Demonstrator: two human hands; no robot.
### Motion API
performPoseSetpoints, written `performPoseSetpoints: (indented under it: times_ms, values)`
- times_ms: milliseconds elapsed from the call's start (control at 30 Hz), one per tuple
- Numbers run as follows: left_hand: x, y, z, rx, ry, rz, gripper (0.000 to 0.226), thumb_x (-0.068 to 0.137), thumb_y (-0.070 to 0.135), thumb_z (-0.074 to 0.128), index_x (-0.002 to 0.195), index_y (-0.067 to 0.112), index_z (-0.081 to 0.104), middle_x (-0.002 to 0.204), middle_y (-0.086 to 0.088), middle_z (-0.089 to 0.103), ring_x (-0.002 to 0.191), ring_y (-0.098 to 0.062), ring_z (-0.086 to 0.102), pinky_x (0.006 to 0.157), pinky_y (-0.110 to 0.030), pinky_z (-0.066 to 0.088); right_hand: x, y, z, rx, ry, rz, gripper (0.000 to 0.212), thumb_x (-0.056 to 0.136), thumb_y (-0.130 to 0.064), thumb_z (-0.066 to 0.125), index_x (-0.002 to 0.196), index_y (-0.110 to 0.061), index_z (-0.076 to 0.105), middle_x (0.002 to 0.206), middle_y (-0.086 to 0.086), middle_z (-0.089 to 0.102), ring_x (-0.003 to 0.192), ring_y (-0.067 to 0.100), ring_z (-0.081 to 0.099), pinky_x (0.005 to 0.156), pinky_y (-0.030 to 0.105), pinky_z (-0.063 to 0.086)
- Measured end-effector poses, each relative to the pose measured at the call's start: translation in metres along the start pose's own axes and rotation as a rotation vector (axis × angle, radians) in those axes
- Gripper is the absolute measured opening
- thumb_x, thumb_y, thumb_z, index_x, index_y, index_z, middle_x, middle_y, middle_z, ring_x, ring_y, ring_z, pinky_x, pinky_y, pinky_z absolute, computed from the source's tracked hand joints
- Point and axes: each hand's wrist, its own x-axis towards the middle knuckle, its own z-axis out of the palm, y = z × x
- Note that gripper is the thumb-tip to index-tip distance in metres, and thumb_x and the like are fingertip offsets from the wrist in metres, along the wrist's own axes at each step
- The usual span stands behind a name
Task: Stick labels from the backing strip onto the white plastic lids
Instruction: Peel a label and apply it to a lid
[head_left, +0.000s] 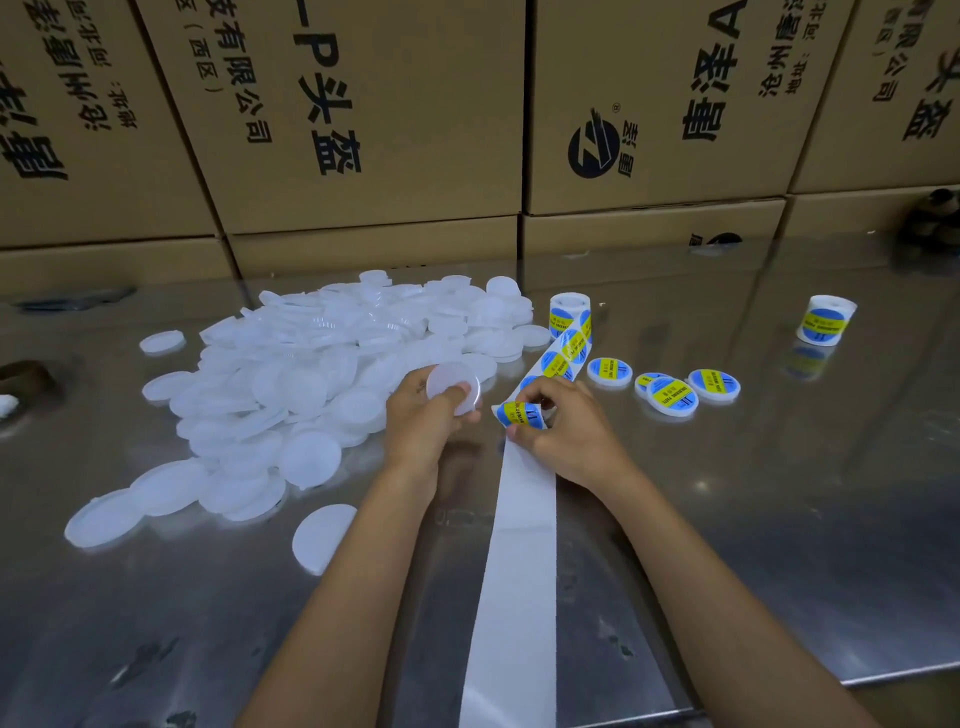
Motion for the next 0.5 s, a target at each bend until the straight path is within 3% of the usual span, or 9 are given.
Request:
performPoseSetpoints:
  times_ms: [100,233,367,500]
  values:
    - [-0.0004,0.0019,0.0004,-0.074,-0.037,-0.022,0.026,0.095,0.008,0.065,0.120,0.003,0.063,0.124,-0.017,0.067,0.109,-0.034,0.068,0.084,-0.035,0.059,0.0004,-0.0010,0.0021,0.045,-0.002,-0.009,0.018,0.079,-0.011,0.076,0.076,-0.021,0.061,0.093,0.001,0.066,0.095,0.022,0.056,0.092,0.046,0.046]
    - [-0.0038,0.0004,0.0055,-0.023,-0.103,0.007,0.014,0.101,0.014,0.058,0.115,0.009,0.060,0.113,-0.009,0.068,0.097,-0.027,0.072,0.088,-0.051,0.059,0.0000,0.0004,0.0048,0.129,-0.009,0.011,0.013,0.078,-0.013,0.076,0.076,-0.015,0.063,0.081,0.001,0.064,0.078,0.018,0.054,0.079,0.037,0.047]
    - [-0.0017,-0.0006,0.0075,-0.021,-0.139,-0.001,0.022,0.106,0.019,0.050,0.124,0.008,0.052,0.123,-0.016,0.065,0.096,-0.032,0.074,0.067,-0.039,0.061,-0.0010,-0.0009,0.0033,0.198,-0.035,0.004,0.010,0.082,-0.017,0.076,0.080,-0.017,0.066,0.074,0.008,0.059,0.069,0.011,0.047,0.066,0.029,0.040]
    - [-0.0013,-0.0014,0.0079,-0.057,-0.148,-0.016,0.026,0.106,0.019,0.049,0.129,0.007,0.050,0.120,-0.020,0.068,0.091,-0.035,0.075,0.081,-0.042,0.061,-0.0030,-0.0051,0.0001,0.245,-0.052,-0.008,0.017,0.085,-0.024,0.075,0.077,-0.035,0.066,0.068,-0.008,0.060,0.065,0.006,0.048,0.065,0.023,0.041]
